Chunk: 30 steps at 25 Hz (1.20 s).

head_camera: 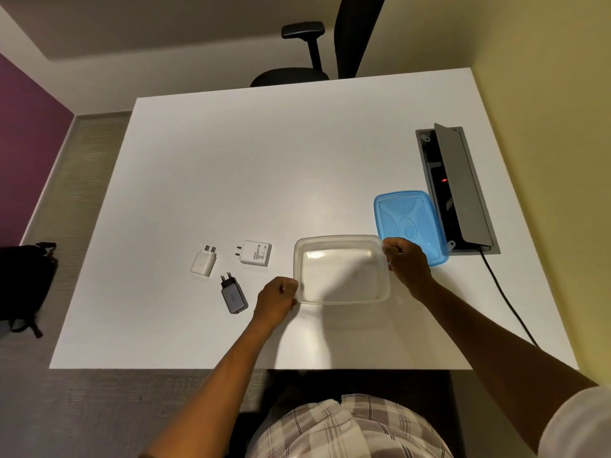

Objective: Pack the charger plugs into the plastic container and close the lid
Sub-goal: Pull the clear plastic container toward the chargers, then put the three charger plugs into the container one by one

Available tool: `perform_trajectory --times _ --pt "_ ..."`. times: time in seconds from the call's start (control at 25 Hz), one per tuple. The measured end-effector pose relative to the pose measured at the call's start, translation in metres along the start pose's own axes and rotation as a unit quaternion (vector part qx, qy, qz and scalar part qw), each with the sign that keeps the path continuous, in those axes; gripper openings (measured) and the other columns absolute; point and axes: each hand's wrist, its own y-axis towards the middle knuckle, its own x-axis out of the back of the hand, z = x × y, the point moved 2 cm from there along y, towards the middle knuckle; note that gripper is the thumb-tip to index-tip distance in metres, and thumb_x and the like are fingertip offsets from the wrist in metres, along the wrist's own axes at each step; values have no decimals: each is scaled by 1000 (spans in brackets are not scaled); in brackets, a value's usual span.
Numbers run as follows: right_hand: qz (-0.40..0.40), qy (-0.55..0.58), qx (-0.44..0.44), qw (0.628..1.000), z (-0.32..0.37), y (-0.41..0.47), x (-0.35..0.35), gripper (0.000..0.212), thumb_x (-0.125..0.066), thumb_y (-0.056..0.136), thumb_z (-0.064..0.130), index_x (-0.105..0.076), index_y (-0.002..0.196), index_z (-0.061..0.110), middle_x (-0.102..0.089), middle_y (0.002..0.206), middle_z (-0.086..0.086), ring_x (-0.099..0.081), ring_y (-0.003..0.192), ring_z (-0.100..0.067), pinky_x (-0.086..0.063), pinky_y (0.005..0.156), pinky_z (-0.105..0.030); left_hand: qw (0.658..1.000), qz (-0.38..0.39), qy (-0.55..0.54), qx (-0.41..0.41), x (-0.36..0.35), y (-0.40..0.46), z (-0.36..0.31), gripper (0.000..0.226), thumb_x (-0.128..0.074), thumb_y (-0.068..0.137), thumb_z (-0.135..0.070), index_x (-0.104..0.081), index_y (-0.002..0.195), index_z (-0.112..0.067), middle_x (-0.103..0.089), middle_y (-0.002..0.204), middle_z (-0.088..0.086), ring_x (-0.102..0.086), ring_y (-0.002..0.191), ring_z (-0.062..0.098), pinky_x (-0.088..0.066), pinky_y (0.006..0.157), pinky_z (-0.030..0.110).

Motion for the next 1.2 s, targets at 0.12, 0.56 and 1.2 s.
perform_trajectory --times 0.12,0.56,1.2 --pt "-9 -27 -6 1000 0 2 0 24 -50 94 16 -56 78 -1 -58 72 -15 -56 73 -31 -51 73 -38 1000 17 -7 -3 3 -2 1 13 -53 98 -25 -65 97 -21 -70 100 9 -68 76 20 -56 85 41" --pt "-123 -73 143 979 56 -24 -46 36 -58 89 5 -57 125 3 -62 126 -15 -54 118 -32 -42 102 -39 999 -25 -22 -4 68 3 28 19 -52 97 -17 -69 104 -12 -70 103 6 -67 92 24 -53 76 28" --pt "208 -398 213 868 102 -109 -285 73 -60 88 36 -23 147 17 -56 126 -11 -61 103 -30 -53 83 -43 957 -146 249 -24 131 29 166 76 -47 98 -36 -7 159 -17 -5 169 4 -7 156 24 -12 125 38"
